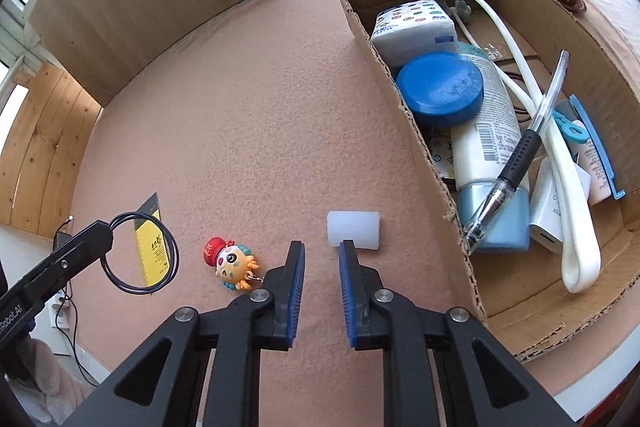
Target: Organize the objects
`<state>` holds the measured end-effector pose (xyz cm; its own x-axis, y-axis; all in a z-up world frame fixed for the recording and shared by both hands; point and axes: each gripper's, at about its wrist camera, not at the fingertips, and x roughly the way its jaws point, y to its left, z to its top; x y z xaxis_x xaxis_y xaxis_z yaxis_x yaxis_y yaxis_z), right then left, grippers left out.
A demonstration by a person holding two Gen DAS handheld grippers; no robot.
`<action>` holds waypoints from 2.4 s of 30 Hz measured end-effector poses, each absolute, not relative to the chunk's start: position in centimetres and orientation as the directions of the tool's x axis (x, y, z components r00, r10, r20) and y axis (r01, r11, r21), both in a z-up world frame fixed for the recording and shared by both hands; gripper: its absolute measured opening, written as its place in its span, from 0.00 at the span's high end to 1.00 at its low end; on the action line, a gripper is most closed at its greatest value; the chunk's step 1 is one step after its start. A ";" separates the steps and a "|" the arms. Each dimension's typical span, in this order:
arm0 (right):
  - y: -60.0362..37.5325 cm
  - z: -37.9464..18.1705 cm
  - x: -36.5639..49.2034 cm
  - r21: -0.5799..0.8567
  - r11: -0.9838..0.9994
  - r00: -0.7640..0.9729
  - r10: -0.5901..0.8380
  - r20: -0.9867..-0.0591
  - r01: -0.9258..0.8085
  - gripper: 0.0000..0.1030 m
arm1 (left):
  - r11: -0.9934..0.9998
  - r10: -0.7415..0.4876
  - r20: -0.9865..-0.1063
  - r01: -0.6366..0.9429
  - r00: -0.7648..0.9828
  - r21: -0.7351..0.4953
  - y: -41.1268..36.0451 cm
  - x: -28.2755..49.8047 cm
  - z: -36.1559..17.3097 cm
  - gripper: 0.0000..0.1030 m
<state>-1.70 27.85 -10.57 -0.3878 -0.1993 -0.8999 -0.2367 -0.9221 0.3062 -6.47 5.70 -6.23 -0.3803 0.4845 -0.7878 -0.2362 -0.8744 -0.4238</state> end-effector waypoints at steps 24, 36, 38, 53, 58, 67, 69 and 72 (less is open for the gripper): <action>28.3 -9.3 0.8 0.372 -0.886 -0.507 -0.194 -0.840 -0.277 1.00 | -0.848 0.527 -0.769 -0.282 -0.361 -0.449 3.7 -6.9 -6.1 0.96; 27.6 -9.4 0.4 0.306 -0.907 -0.446 -0.156 -0.881 -0.289 0.78 | -0.838 0.541 -0.762 -0.298 -0.355 -0.457 5.2 -6.8 -5.8 0.96; 27.3 -9.7 0.7 0.269 -0.908 -0.452 -0.103 -0.886 -0.320 0.73 | -0.839 0.540 -0.765 -0.299 -0.350 -0.455 5.0 -6.7 -5.9 0.96; 25.5 -11.9 -1.7 0.147 -0.897 -0.476 0.077 -0.876 -0.417 0.63 | -0.820 0.557 -0.777 -0.342 -0.293 -0.459 2.6 -7.6 -6.9 0.96; 25.2 -11.5 -0.9 0.176 -0.914 -0.481 0.024 -0.876 -0.366 0.80 | -0.813 0.570 -0.768 -0.341 -0.293 -0.473 2.6 -8.1 -6.9 0.96; 26.3 -9.0 1.6 0.231 -0.923 -0.482 -0.058 -0.874 -0.308 0.97 | -0.806 0.584 -0.743 -0.335 -0.326 -0.487 4.1 -8.5 -6.0 0.96; 26.4 -9.4 1.3 0.235 -0.929 -0.475 -0.074 -0.877 -0.288 0.97 | -0.809 0.582 -0.742 -0.329 -0.334 -0.487 4.3 -8.3 -5.9 0.96; 26.6 -10.1 0.5 0.222 -0.930 -0.442 -0.075 -0.894 -0.292 0.75 | -0.813 0.577 -0.742 -0.320 -0.342 -0.486 4.4 -7.8 -5.8 0.96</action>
<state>0.50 26.57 -10.14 -0.4422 -0.0747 -0.8938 -0.2917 -0.9304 0.2220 -7.85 4.37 -5.78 -0.3418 0.5773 -0.7415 -0.3197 -0.8134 -0.4860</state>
